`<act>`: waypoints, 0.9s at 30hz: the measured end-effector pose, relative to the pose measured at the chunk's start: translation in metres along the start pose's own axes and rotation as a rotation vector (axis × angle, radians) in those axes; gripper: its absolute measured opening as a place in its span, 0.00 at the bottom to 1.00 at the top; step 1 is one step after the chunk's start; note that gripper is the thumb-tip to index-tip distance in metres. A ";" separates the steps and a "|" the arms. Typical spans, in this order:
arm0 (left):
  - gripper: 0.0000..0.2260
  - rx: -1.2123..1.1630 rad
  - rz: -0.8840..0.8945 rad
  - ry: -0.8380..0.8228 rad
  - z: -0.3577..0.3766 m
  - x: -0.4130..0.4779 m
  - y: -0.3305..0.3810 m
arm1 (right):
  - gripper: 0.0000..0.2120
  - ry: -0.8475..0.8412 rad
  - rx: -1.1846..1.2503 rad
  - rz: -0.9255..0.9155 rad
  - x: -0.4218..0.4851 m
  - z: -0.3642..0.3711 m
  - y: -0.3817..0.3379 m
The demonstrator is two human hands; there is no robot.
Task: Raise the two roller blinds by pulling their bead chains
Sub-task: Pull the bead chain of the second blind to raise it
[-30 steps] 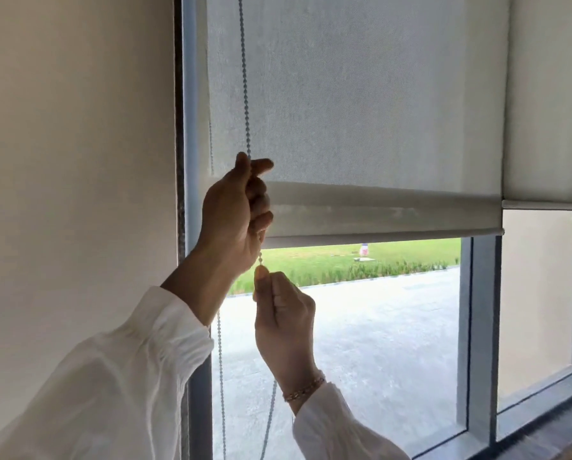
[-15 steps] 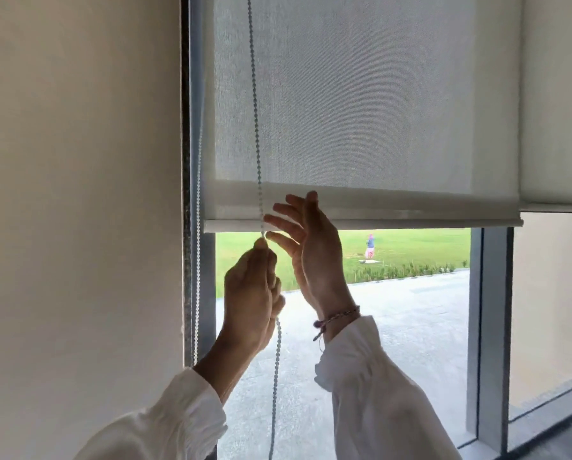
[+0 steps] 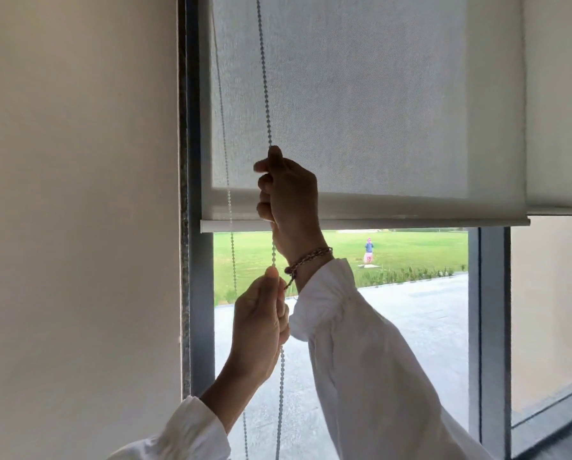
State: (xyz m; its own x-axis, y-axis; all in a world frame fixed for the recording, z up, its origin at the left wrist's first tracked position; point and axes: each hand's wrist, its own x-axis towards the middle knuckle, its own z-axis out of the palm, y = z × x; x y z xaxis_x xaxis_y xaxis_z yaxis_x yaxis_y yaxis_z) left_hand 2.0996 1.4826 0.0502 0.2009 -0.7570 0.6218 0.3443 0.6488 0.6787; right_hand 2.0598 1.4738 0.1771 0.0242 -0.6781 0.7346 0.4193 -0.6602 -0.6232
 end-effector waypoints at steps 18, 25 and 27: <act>0.21 0.046 -0.093 -0.157 -0.031 0.007 -0.013 | 0.20 0.055 -0.137 -0.191 -0.037 -0.025 0.024; 0.18 -0.065 -0.014 -0.289 0.004 0.068 0.073 | 0.19 0.063 -0.145 -0.232 -0.038 -0.022 0.028; 0.17 -0.114 -0.005 -0.352 0.018 0.078 0.100 | 0.19 0.057 -0.141 -0.235 -0.038 -0.023 0.029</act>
State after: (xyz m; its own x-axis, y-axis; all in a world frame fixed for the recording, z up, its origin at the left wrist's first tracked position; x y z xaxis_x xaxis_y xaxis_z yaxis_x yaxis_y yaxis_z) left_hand 2.1327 1.4899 0.1734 -0.1224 -0.6743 0.7282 0.4483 0.6171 0.6467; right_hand 2.0499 1.4732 0.1250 -0.1112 -0.5152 0.8498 0.2769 -0.8373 -0.4714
